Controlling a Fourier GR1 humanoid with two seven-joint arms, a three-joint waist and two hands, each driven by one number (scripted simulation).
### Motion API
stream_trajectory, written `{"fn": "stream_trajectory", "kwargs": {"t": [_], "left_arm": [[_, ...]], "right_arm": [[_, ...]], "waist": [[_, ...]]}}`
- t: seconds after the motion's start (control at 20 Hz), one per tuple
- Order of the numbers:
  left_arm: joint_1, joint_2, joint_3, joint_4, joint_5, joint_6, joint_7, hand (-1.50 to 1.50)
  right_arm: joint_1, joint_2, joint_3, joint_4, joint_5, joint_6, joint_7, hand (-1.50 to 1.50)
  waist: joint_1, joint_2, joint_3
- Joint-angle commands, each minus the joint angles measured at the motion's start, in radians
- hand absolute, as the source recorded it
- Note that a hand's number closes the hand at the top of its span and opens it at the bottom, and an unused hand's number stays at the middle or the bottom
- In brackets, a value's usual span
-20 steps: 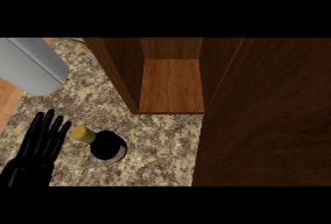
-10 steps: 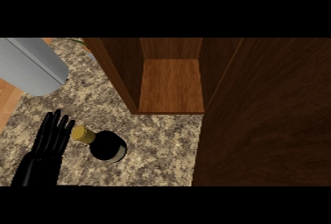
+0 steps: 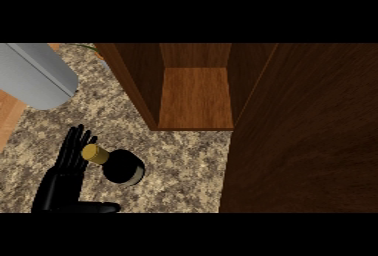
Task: Pick up the wine, place it into the cabinet and close the cabinet
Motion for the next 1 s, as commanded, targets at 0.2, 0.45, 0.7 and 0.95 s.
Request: {"fn": "stream_trajectory", "kwargs": {"t": [0.2,0.45,0.7,0.95], "left_arm": [[-0.029,0.006,0.029,0.121,0.013,-0.067,-0.080,-1.50],[-0.079,-0.016,0.019,0.235,-0.029,-0.063,-0.140,-1.50],[-0.081,-0.014,0.027,0.252,-0.017,-0.089,-0.156,-1.50],[-0.106,-0.001,0.045,0.328,-0.035,-0.105,-0.202,-1.50]], "right_arm": [[0.089,0.003,-0.033,-0.087,-0.065,0.036,-0.059,-1.50],[-0.044,0.000,-0.019,-0.120,-0.044,-0.024,0.105,-1.50],[0.012,0.009,-0.005,-0.111,-0.041,0.005,0.033,-1.50],[0.012,0.029,0.028,-0.091,-0.007,-0.006,0.026,-1.50]], "waist": [[0.001,0.001,0.001],[0.002,0.000,0.000],[0.003,0.000,0.000],[0.003,0.000,0.000]]}}
